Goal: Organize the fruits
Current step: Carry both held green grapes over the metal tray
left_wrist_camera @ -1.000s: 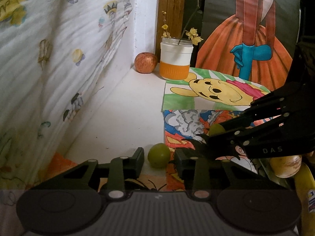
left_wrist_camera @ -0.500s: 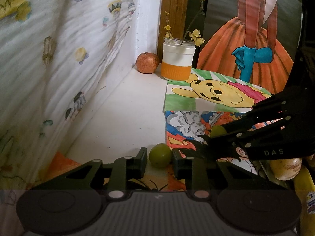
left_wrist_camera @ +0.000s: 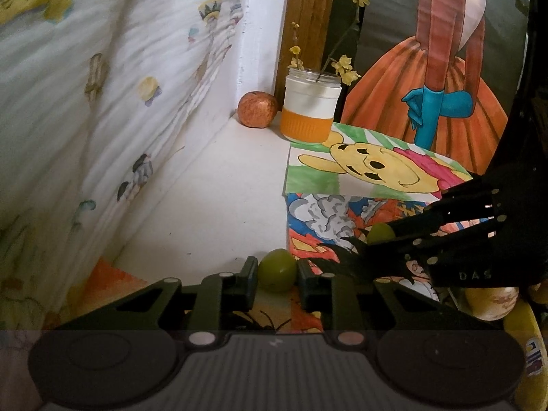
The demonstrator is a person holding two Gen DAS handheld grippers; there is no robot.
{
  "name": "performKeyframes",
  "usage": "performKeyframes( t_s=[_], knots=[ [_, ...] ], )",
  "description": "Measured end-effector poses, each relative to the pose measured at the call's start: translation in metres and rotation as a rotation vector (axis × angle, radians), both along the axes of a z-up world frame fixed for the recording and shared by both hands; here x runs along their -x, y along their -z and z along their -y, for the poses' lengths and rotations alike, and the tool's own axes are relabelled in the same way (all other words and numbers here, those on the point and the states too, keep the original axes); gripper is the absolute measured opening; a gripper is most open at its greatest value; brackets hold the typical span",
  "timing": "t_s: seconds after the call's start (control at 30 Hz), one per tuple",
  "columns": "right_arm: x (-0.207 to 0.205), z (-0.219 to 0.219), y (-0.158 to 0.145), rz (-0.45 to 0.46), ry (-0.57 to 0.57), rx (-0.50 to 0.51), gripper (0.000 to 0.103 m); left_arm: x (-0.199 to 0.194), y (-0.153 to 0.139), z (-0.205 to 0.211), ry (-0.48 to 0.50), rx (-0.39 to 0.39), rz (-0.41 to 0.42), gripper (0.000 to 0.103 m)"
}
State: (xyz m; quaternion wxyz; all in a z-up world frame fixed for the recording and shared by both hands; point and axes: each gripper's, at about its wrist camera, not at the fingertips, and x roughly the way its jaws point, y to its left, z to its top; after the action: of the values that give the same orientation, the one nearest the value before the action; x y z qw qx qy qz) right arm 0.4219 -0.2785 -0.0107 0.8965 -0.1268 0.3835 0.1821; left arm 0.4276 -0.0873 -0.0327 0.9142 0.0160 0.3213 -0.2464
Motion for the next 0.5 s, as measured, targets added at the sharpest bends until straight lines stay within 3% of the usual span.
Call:
performKeyframes(
  t_s=[0.5],
  knots=[
    [0.011,-0.002,-0.002,0.071,0.046,0.018,0.025,0.006,-0.001,-0.01,-0.003,0.067,-0.004,0.026]
  ],
)
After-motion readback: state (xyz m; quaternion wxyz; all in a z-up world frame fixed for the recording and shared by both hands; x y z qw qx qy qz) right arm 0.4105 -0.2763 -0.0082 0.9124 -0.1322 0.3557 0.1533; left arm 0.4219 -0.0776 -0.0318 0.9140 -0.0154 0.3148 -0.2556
